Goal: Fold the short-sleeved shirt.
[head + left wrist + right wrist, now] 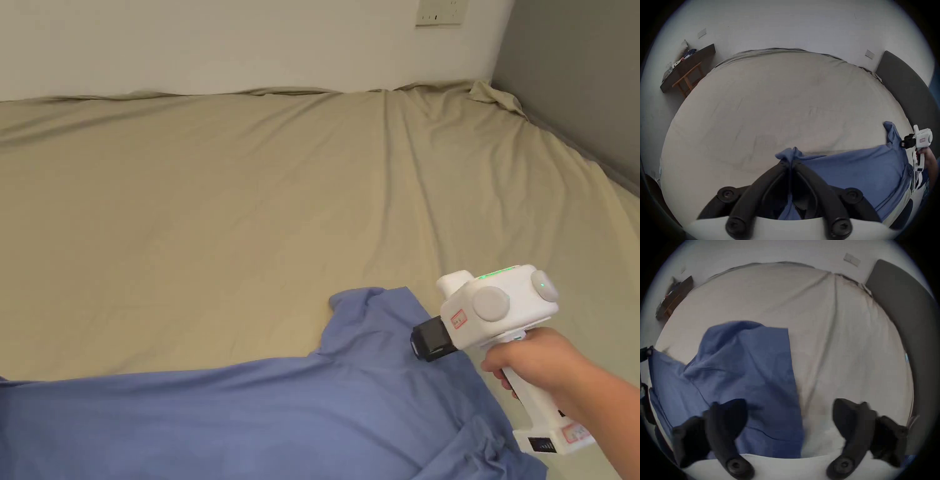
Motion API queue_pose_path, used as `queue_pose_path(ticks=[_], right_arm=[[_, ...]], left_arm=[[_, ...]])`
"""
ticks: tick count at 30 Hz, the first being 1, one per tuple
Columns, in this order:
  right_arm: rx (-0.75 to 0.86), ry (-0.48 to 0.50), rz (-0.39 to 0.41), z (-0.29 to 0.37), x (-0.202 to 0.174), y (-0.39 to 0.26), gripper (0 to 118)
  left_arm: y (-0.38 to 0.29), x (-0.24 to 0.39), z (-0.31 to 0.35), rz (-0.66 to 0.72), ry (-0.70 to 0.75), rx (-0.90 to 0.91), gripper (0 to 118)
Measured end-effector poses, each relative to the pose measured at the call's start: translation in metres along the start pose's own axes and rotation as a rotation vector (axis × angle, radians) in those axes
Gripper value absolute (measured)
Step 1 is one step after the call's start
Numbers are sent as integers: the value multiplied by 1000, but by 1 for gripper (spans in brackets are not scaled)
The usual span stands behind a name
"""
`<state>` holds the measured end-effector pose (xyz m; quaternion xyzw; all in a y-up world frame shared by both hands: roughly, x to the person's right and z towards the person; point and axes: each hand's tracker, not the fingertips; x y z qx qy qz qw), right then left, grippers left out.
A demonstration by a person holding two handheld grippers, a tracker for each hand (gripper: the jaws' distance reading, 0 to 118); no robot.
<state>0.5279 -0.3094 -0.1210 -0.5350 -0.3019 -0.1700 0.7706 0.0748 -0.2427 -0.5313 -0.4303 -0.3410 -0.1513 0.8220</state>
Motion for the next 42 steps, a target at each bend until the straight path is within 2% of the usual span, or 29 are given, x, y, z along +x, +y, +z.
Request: queue_pose_path(ticks=[1,3,4,7,9,10,12,17,21,22,27,32,34,39,42], right_arm=[[-2,-1,-9,1,-2,1,43],[35,1,-28,9,-14,0,10],[32,5,-29,13,-18,0,5],[60,50,24,28,-28,-2,5],[139,56,0,50,-26,-3,5],[160,108,-5,63,-22,-5,5],[215,147,-6,92,-16,-11,5],[274,193,71,159,-14,-40,5],[248,189,143,185,-16,-73,5],[228,184,166,187,-20,-84,5],[167,190,170,192,-25,-127,5],[105,167,148,189,-23,-162,5],[76,171,122,185,-22,-173,5],[-1,110,168,154,-32,-189,5],[-55,103,143,128,-32,-196,5]], left_arm=[[2,0,-1,-5,5,2,0],[6,-1,-3,-12,7,-7,0],[4,-1,-4,-12,8,-9,0],[4,-4,-9,2,-5,-22,0],[1,-6,-6,13,-14,-19,0],[0,-9,-3,25,-22,-17,0],[-2,-12,7,38,-43,-3,0],[-6,-18,44,32,-102,34,0],[-19,-21,76,-77,-95,56,0],[-24,-24,83,-70,-101,54,0],[-57,-36,110,-58,-146,37,0],[-100,-33,124,-147,-105,-28,0],[-117,-31,121,-159,-111,-61,0],[-148,-31,95,-139,-118,-155,0],[-163,-34,77,-130,-111,-193,0]])
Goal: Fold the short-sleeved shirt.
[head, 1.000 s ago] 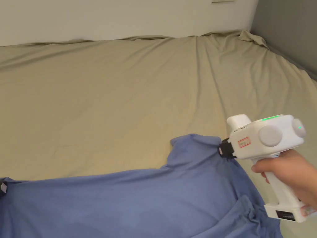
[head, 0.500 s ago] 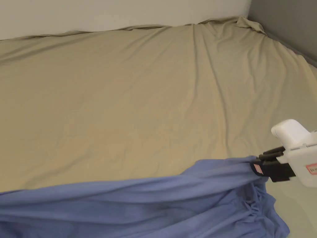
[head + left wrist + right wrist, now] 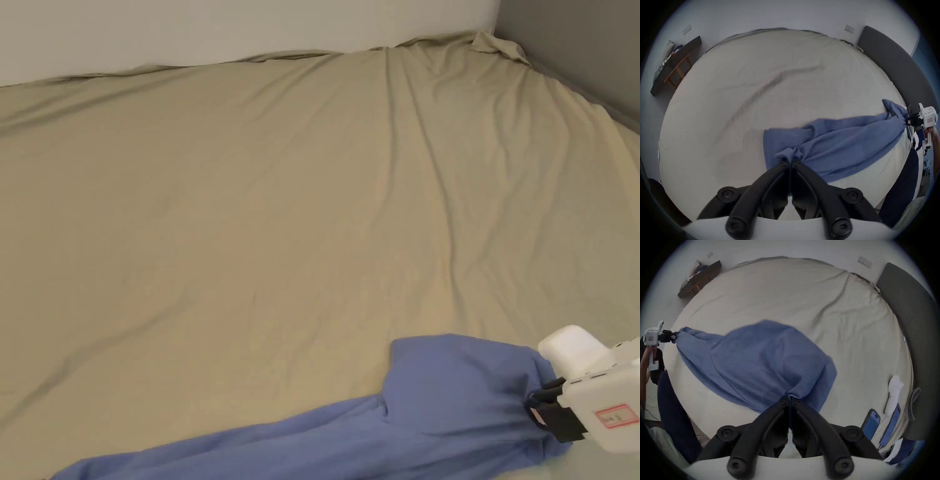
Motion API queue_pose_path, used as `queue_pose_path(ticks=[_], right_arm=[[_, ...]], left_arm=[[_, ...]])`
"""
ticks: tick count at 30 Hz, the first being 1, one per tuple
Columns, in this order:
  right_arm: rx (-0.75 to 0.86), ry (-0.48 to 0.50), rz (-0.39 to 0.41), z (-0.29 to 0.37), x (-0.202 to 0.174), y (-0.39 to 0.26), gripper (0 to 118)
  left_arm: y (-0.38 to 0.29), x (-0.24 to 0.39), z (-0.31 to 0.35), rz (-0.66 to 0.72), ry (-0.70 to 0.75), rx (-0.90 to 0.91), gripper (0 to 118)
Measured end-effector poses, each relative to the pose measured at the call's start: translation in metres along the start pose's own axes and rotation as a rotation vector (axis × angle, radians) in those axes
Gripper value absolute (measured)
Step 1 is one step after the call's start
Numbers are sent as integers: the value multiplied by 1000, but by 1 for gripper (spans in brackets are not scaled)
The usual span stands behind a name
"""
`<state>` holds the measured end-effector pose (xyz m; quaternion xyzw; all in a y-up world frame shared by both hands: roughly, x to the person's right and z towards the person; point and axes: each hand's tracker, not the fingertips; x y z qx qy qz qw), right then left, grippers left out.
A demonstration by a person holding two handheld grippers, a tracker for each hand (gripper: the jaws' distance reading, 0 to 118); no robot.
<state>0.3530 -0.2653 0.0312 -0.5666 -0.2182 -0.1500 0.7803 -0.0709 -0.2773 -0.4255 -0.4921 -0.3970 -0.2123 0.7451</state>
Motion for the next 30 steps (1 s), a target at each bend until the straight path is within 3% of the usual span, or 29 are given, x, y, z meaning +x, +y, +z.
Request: queue_pose_path(ticks=[6,8,11,12,13,14,15,16,17,18,23,24,25,26,27,28,29,30], right_arm=[[-54,12,-53,-41,1,-15,4],[-56,25,-119,-37,6,-11,4],[-46,17,-96,-38,2,-15,6],[-42,16,-99,-34,3,-14,9],[-40,19,-91,-28,3,-11,18],[-25,15,-61,-16,2,-11,42],[25,2,-46,-1,1,-12,100],[88,-11,-65,14,1,-12,118],[174,-15,-93,30,1,-13,117],[320,30,-144,58,-2,-10,117],[558,276,-389,93,0,-20,114],[562,315,-419,101,-9,-20,111],[550,317,-437,102,-15,-18,100],[539,282,-408,99,-25,-17,57],[544,193,-382,95,-34,-18,2],[540,212,-366,87,-33,-21,2],[515,251,-324,82,-36,-21,2],[506,313,-337,79,-37,-22,2]], left_arm=[[-12,-7,-19,45,4,2,0],[-12,-6,-21,52,6,3,0],[-12,-3,-21,58,17,15,2],[-9,-4,-17,77,16,13,12],[-5,-5,-8,129,-3,10,31],[-6,-10,-2,184,11,47,71],[-4,-8,12,181,47,119,118],[-2,-7,23,144,71,161,118],[-2,-8,45,154,73,296,118],[-4,-15,55,177,51,298,118],[-6,-10,75,231,-58,266,118],[-8,-8,72,216,-77,198,118],[-13,-6,64,180,-81,168,115],[-15,-2,58,168,-68,157,95],[-17,0,49,179,-53,151,23],[-22,0,43,183,-48,142,0],[-23,-9,37,215,-65,148,0],[-25,-17,32,264,-177,142,0]])
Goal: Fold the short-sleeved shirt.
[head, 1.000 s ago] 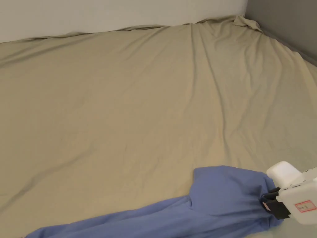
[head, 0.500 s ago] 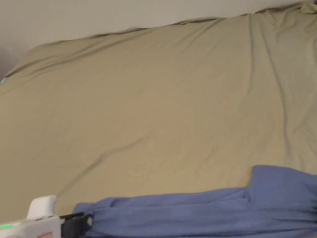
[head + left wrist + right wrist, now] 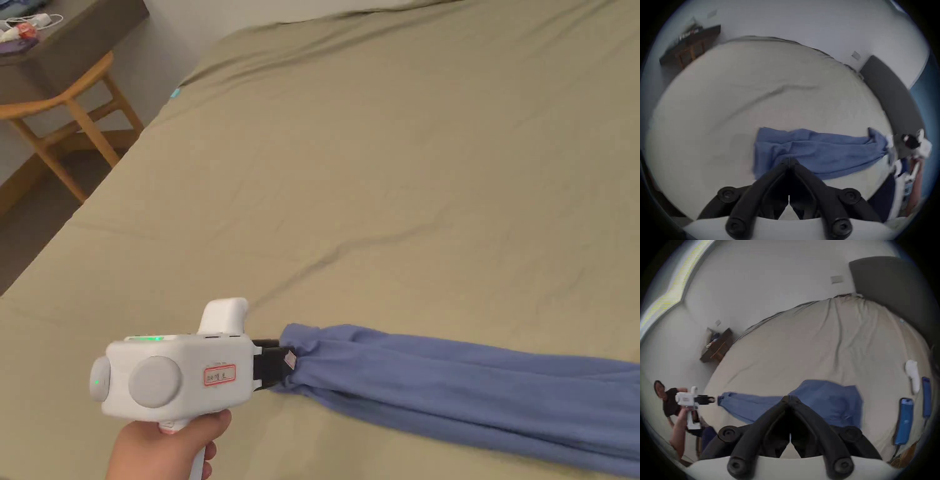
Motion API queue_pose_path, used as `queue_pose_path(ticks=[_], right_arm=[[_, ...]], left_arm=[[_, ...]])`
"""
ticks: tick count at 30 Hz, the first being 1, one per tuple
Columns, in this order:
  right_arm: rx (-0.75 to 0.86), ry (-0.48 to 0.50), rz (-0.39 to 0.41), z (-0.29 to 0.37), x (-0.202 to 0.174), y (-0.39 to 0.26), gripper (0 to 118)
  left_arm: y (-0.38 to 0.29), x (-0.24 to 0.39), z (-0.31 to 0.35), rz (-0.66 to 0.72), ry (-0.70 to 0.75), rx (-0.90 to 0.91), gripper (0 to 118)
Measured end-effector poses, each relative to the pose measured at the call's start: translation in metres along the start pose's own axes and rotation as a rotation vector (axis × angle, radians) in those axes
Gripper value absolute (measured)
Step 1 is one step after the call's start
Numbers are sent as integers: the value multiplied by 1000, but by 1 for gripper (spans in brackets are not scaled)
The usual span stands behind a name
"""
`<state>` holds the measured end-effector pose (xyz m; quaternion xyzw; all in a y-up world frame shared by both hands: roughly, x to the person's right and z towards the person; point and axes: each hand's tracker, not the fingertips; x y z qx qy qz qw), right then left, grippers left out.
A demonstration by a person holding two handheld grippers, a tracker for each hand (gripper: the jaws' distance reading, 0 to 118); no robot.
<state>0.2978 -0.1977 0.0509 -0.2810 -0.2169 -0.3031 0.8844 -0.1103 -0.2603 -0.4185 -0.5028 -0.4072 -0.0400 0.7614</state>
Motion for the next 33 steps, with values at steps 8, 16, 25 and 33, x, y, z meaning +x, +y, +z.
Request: queue_pose_path(ticks=[8,16,25,33], right_arm=[[-49,154,7,-3,-29,5,2],[-60,227,-37,-15,-30,-5,2],[-64,235,-21,-14,-32,2,2],[-46,217,-43,-13,-32,6,2]], left_arm=[[29,-114,-28,262,-487,26,118],[34,-92,-77,65,-404,-82,118],[27,-57,-93,129,-479,-70,16],[21,-89,-44,293,-440,7,16]])
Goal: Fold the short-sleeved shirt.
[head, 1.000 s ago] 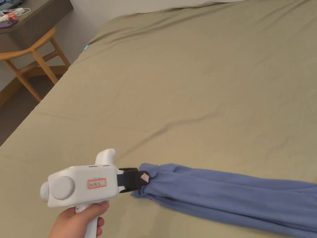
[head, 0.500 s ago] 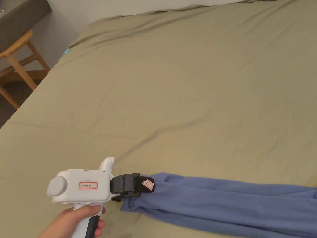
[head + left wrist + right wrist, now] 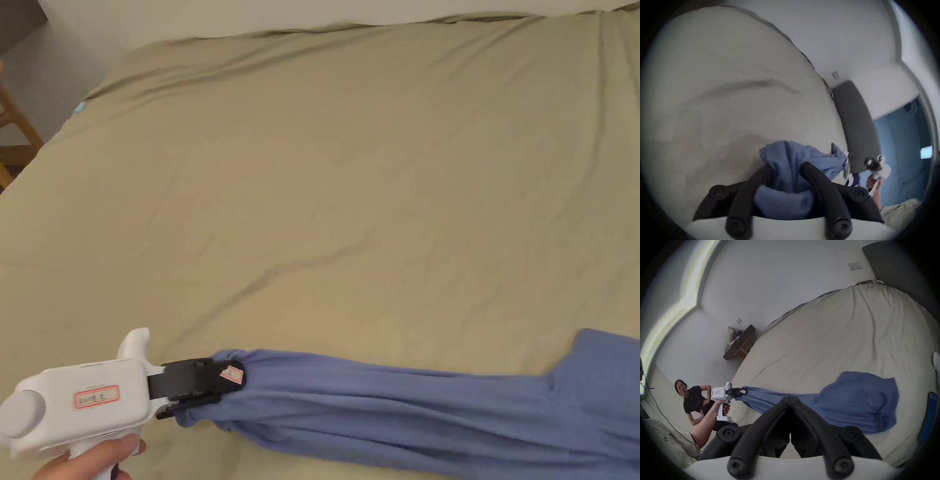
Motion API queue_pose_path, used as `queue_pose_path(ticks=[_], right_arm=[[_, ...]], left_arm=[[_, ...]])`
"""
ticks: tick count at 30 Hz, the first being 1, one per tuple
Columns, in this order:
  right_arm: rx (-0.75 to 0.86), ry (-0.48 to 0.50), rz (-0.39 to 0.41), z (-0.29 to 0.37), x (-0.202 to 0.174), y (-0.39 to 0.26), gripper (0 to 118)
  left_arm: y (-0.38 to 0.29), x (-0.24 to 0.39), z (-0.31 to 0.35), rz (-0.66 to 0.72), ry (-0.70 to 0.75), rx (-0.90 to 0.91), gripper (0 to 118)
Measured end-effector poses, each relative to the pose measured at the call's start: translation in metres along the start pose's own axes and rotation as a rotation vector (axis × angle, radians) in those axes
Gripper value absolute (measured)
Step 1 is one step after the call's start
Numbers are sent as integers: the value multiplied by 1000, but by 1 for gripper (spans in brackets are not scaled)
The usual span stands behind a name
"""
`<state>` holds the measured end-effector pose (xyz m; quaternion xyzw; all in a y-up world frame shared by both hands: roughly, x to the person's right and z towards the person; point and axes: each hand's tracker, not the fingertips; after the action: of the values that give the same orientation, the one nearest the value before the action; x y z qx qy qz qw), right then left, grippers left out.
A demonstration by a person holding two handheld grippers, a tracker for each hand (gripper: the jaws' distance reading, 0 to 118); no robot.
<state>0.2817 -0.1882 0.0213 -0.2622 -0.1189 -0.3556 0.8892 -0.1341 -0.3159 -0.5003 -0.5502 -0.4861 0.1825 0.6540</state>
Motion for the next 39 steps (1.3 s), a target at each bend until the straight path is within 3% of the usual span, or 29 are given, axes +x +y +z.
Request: queue_pose_path(ticks=[3,6,15,16,20,23,26,31,33,34,35,36,37,39], right_arm=[[0,-14,12,1,-2,0,2],[0,-16,18,1,-2,-2,2],[-32,-37,27,-9,-2,-7,2],[-33,-41,25,-8,-1,-7,2],[-36,-59,39,-6,-1,-6,2],[-33,-50,39,-5,-1,-6,2],[-34,-47,32,-8,1,-9,2],[-55,-50,-10,-12,7,-14,2],[-63,-63,-1,-11,6,-15,2],[-66,-76,11,-10,8,-15,2],[-70,-86,19,-10,8,-17,2],[-75,-86,21,-10,10,-18,2],[-79,-84,19,-10,12,-19,2],[-84,-78,3,-12,14,-21,2]], left_arm=[[10,1,32,-84,219,26,16],[20,-15,61,22,206,53,16],[20,45,53,-144,561,-44,16],[14,62,47,-117,548,-77,16],[1,131,34,-281,492,-22,16],[-22,157,-3,-288,407,-68,16],[-48,163,-54,-279,310,-168,16],[-78,132,-127,-297,436,-228,16],[-78,119,-121,-246,360,-166,18],[-75,120,-113,-216,353,-140,25],[-72,121,-107,-200,325,-140,48],[-69,122,-97,-195,253,-134,93],[-67,124,-87,-182,206,-106,118],[-59,140,-56,-173,182,4,118]])
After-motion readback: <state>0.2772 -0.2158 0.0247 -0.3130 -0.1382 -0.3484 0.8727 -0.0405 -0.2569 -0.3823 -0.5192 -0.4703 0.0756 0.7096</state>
